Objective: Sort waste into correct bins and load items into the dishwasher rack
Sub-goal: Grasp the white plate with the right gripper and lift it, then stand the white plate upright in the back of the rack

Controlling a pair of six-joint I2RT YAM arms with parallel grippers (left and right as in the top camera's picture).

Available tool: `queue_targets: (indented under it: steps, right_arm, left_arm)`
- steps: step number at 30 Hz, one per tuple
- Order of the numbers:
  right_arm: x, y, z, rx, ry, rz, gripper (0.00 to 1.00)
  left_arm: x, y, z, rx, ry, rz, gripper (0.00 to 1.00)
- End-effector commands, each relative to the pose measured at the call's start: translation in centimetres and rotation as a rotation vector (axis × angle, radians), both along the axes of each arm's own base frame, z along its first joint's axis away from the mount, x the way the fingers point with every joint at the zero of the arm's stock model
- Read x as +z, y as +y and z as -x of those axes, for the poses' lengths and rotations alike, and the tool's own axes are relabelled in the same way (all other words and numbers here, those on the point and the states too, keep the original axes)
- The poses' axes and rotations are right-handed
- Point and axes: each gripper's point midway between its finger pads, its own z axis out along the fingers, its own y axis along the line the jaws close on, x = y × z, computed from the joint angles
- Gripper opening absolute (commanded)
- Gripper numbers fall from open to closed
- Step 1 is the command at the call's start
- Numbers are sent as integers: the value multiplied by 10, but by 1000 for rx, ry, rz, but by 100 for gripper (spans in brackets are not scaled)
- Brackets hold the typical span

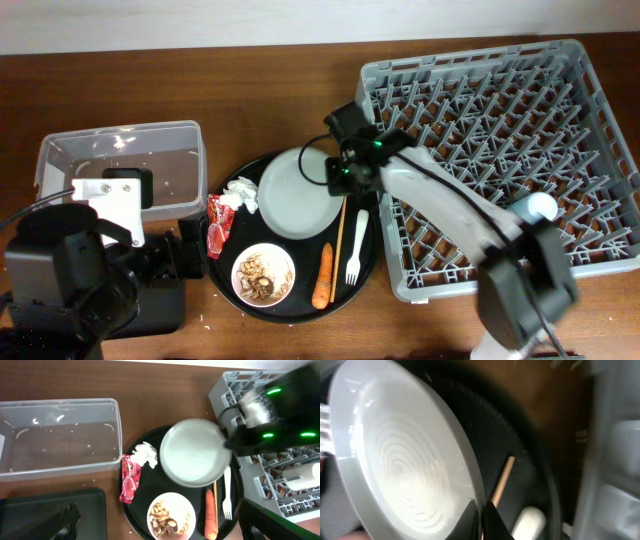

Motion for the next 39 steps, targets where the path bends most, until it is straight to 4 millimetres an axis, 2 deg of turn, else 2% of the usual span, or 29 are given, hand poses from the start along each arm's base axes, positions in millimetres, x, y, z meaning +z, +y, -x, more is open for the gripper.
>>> queue_targets:
  steps: [1, 2, 4, 7, 8, 10, 13, 16, 19, 22, 24, 27, 29, 31, 33, 34, 39]
  right_arm:
    - [81, -29, 0, -60, -220, 48, 4]
    - [105, -51, 4, -107, -291, 110, 4]
    - [139, -96, 8, -213, -409, 255, 4]
    - [202, -201, 21, -522, -608, 585, 4]
    - [216, -226, 26, -602, -641, 668, 4]
    - [223, -265, 31, -680, -622, 785, 4]
    - [214, -297, 28, -761, -565, 837, 4]
    - [210, -314, 15, -725, -530, 911, 4]
    - [202, -342, 2, -696, -470, 993, 4]
    - [176, -351, -13, -635, -404, 934, 4]
    - [169, -358, -22, -616, -388, 956, 4]
    - [158, -359, -44, -504, -374, 1005, 4]
    - [163, -358, -54, -490, -405, 1015, 4]
    - [168, -349, -73, -351, -446, 1010, 4]
    - [178, -349, -81, -312, -482, 1042, 4]
    - [177, -345, -86, -254, -483, 1046, 4]
    - [145, -349, -97, -176, -389, 1111, 4]
  left_arm:
    - [1, 2, 0, 7, -5, -9, 99]
    - [0, 2, 0, 7, -4, -9, 99]
    - [0, 2, 0, 7, -4, -9, 99]
    - [0, 2, 0, 7, -4, -9, 99]
    - [1, 2, 0, 7, -5, -9, 99]
    - [1, 2, 0, 7, -4, -8, 99]
    - [0, 2, 0, 7, -4, -9, 99]
    - [1, 2, 0, 7, -5, -9, 99]
    - [1, 2, 0, 7, -5, -9, 99]
    - [1, 2, 0, 7, -5, -9, 99]
    - [1, 2, 0, 7, -5, -9, 99]
    - [0, 2, 0, 7, -4, -9, 99]
    - [1, 2, 0, 7, -5, -9, 99]
    - [1, 2, 0, 7, -5, -9, 99]
    - [1, 2, 0, 7, -5, -9, 99]
    - [1, 2, 0, 7, -5, -9, 99]
    - [1, 2, 0, 7, -5, -9, 99]
